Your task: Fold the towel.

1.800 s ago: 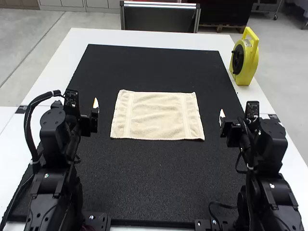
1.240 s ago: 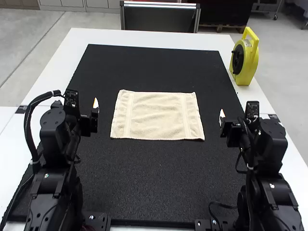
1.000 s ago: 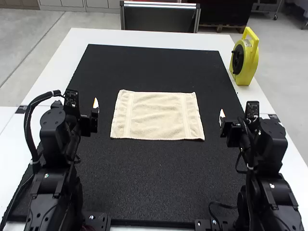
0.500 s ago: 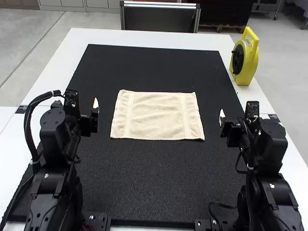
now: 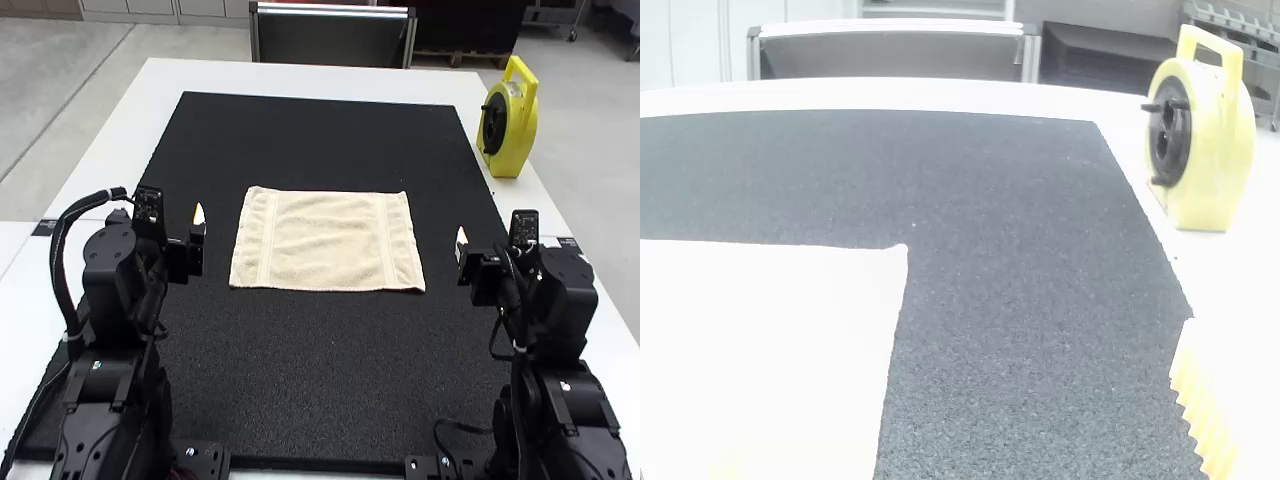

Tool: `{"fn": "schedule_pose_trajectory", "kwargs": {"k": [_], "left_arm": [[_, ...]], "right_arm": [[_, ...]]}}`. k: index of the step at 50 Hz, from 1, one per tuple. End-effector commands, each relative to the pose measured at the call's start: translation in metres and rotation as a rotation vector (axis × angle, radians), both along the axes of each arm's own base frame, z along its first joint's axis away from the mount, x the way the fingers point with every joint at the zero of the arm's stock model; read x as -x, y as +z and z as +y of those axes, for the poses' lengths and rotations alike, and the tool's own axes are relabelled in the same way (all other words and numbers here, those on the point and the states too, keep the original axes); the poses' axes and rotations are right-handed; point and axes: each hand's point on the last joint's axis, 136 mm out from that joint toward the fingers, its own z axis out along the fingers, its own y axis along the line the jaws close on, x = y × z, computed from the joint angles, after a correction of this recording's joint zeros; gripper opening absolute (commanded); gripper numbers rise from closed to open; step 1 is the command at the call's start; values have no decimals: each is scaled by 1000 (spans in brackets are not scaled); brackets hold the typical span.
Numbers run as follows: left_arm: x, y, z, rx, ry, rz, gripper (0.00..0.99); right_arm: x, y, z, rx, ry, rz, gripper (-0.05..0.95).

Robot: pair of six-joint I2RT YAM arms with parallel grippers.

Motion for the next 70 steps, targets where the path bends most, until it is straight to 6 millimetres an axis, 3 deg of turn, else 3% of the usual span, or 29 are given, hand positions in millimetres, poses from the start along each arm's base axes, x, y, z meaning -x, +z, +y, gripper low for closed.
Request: {"fn": "schedule_pose_trajectory", "kwargs": {"k": [1,16,24,33,39,49,59,64,70], "left_arm": [[0,2,-2,9,-11,-13,970],[0,1,-5,73,-25,-18,970],[-1,2,-11,-24,-59,-11,967],[0,11,-15,-47,-77,-48,967],[1,28,-15,-44,-75,-114,938],[1,29,-15,-19,-78,-122,946],[2,37,-19,-19,-98,-155,946],[6,55,-19,-27,-98,-214,946],[9,75,-21,-28,-106,-237,946]], "right_arm": [[0,-5,-1,-12,-11,6,913],[0,-5,-1,-10,-9,6,913],[0,-3,1,-16,-3,-1,913],[0,-4,-1,-15,-11,0,913],[-1,1,-4,42,-17,-19,910],[-1,6,-8,110,-28,-44,907],[-1,39,-7,38,-14,-177,897],[5,71,-4,7,18,-293,895],[5,83,-5,-1,32,-295,895]]}}
